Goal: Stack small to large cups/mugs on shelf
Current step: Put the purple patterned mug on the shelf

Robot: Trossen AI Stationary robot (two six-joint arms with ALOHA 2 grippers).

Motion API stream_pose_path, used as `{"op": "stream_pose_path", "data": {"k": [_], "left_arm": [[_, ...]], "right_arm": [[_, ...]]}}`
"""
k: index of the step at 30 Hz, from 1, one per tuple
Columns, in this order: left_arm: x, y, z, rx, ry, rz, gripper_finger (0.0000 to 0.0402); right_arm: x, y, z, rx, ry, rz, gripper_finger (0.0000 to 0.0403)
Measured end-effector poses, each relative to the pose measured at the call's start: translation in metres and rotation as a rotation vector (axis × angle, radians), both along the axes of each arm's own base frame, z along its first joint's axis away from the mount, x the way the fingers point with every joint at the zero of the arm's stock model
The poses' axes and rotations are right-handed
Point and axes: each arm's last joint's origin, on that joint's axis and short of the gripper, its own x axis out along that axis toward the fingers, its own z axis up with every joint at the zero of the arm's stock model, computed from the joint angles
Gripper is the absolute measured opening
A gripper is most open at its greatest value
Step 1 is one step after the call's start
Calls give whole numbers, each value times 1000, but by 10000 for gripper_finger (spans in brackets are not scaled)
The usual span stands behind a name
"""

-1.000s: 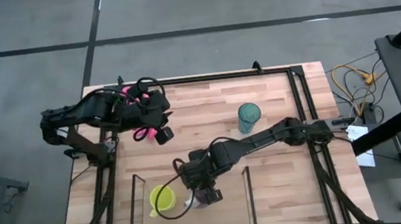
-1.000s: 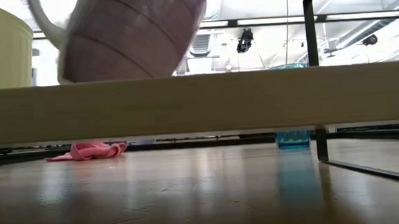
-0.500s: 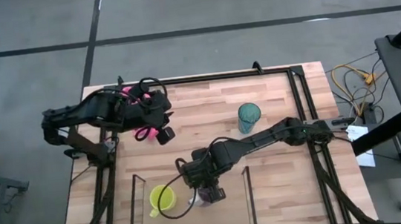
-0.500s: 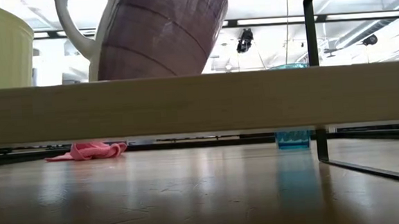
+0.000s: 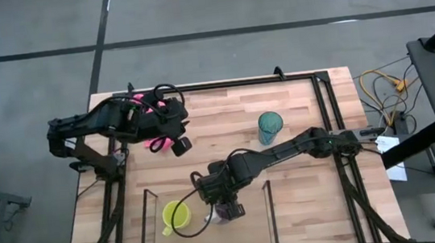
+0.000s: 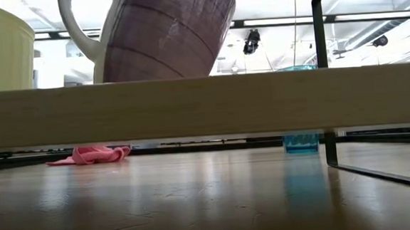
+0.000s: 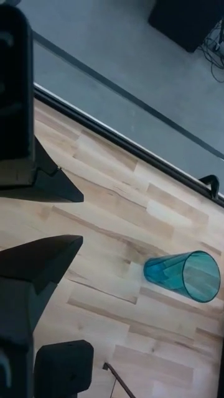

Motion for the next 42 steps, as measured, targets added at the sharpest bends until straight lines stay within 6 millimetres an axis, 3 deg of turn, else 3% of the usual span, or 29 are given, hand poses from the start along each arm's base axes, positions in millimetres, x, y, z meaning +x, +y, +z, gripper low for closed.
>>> {"op": "stream_pose_path", "data": {"k": [6, 19, 42], "left_arm": [[0, 3, 0, 0, 0, 10, 82], [0, 6, 0, 0, -1, 23, 82], [0, 6, 0, 26, 21, -8, 82]], "right_arm": [[0, 0, 0, 7, 5, -24, 18], [2, 1, 1, 13, -15, -24, 87], [8, 7, 4, 22, -106, 39, 91]]}}
